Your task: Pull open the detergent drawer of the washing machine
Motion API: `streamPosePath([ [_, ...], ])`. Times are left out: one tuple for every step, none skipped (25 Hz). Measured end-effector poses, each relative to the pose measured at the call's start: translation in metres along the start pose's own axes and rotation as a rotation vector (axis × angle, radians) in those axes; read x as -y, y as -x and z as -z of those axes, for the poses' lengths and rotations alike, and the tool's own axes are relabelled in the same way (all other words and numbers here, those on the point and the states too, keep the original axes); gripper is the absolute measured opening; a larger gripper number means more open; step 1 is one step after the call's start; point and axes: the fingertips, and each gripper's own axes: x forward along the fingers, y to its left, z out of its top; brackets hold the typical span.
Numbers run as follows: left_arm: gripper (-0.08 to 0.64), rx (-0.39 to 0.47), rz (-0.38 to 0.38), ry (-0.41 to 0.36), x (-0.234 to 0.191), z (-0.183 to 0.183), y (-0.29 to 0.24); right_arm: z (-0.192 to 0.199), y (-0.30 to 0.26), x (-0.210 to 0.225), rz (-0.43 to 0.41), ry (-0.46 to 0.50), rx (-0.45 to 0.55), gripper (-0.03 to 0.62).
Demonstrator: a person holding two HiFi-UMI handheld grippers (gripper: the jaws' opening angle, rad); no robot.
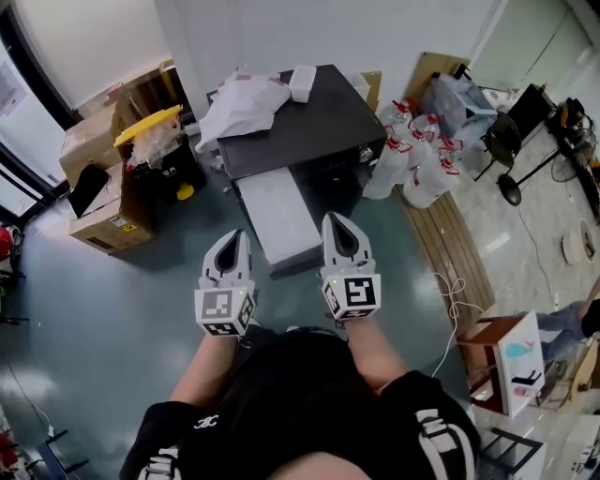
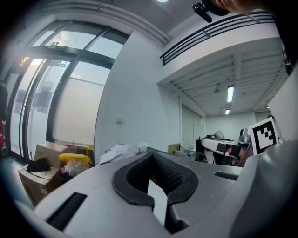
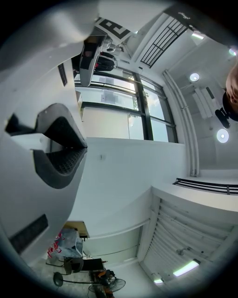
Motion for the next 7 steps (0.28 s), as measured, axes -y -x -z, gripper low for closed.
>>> streamPosePath([
  [0.000, 0.001, 0.001, -0.001, 0.0006, -0.0007, -0.0001, -0.0006, 0.0000, 0.0003, 0.000, -0.003, 0.000, 0.003],
  [0.000, 0.002, 0.000, -0.001, 0.0009, -0.0013, 0.0001, -0.0014, 0.0002, 0.0002, -0.002, -0.006, 0.000, 0.003],
  [0.000, 0.002, -0.001, -0.002, 0.0009, -0.0018, 0.0004, -0.0022, 0.0006, -0.0003, -0.005, -0.009, 0.002, 0.003],
  [0.000, 0.002, -0.002, -0.002, 0.0008, -0.0021, 0.0009, -0.0027, 0.0010, -0.0012, -0.009, -0.010, 0.004, 0.003],
  [0.000, 0.001, -0.004, -0.001, 0.0005, -0.0022, 0.0015, -0.0028, 0.0014, -0.0021, -0.013, -0.010, 0.004, 0.003],
  [0.000, 0.001, -0.005, -0.001, 0.0001, -0.0021, 0.0020, -0.0027, 0.0018, -0.0031, -0.017, -0.011, 0.005, 0.003],
  [0.000, 0.000, -0.006, -0.001, -0.0003, -0.0020, 0.0025, -0.0026, 0.0023, -0.0041, -0.021, -0.012, 0.005, 0.003],
])
